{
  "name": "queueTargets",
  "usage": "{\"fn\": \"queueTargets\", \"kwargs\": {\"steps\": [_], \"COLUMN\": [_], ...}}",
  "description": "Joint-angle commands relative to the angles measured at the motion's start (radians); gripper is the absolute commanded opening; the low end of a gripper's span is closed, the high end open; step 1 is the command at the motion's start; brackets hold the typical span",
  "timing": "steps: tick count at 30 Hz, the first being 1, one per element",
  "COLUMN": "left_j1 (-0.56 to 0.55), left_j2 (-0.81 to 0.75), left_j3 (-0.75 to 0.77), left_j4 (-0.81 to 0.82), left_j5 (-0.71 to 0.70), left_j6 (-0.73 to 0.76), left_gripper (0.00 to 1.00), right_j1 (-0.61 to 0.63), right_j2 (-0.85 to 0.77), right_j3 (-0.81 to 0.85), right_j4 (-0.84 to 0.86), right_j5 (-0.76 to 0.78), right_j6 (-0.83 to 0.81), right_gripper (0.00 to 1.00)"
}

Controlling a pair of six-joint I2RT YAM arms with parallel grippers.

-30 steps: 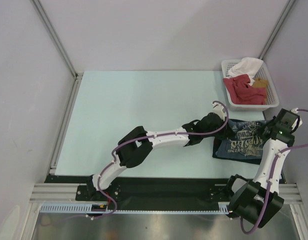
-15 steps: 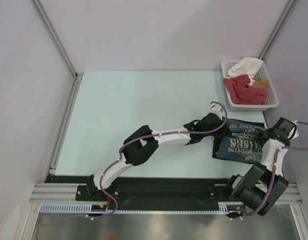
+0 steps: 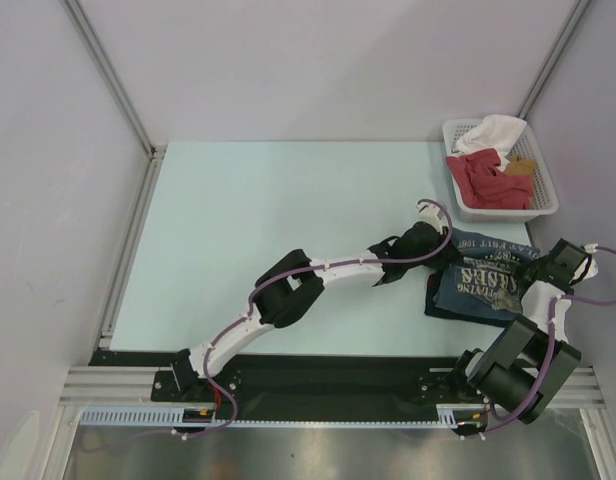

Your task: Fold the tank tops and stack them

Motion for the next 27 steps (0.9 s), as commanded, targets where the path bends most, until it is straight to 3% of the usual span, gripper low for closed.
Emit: {"fn": "queueTargets", "kwargs": {"steps": [1, 3, 5, 6, 7, 8, 11, 17, 19, 23, 26, 27], "left_j1": [0.033, 0.037, 0.042, 0.042, 0.044, 0.044, 0.044, 0.06, 0.056, 0.045, 0.028, 0.024], "left_j2": [0.032, 0.064, 0.073, 0.073, 0.073, 0.066, 0.028, -0.113, -0.141, -0.192, -0.232, -0.244], "left_j3": [0.084, 0.139, 0.157, 0.15, 0.147, 0.137, 0.124, 0.014, -0.003, -0.008, -0.03, -0.043], "left_j4": [-0.014, -0.064, -0.089, -0.091, -0.095, -0.101, -0.117, -0.078, -0.086, -0.132, -0.147, -0.144], "left_j5": [-0.015, -0.001, -0.001, -0.001, -0.001, -0.004, -0.044, -0.066, -0.073, -0.099, -0.121, -0.124], "left_j6": [-0.006, -0.016, -0.02, -0.022, -0.023, -0.025, 0.015, 0.092, 0.118, 0.148, 0.181, 0.191], "left_gripper": [0.18, 0.26, 0.33, 0.38, 0.45, 0.62, 0.83, 0.8, 0.79, 0.79, 0.79, 0.77], "right_j1": [-0.017, -0.017, -0.017, -0.018, -0.017, -0.018, -0.017, 0.003, 0.029, 0.094, 0.125, 0.137], "right_j2": [-0.011, 0.01, 0.041, 0.052, 0.059, 0.071, 0.061, -0.013, -0.046, -0.089, -0.126, -0.132], "right_j3": [-0.009, -0.009, -0.017, -0.017, -0.009, -0.005, 0.023, 0.074, 0.11, 0.153, 0.16, 0.167], "right_j4": [0.143, 0.143, 0.151, 0.156, 0.146, 0.142, 0.137, 0.07, 0.021, -0.041, -0.059, -0.09], "right_j5": [0.055, 0.081, 0.078, 0.078, 0.096, 0.099, 0.096, 0.121, 0.203, 0.328, 0.329, 0.323], "right_j6": [0.028, 0.042, 0.051, 0.066, 0.076, 0.074, 0.061, -0.002, -0.031, -0.076, -0.091, -0.085], "right_gripper": [0.05, 0.08, 0.22, 0.49, 0.61, 0.65, 0.69, 0.71, 0.82, 0.85, 0.84, 0.76]}}
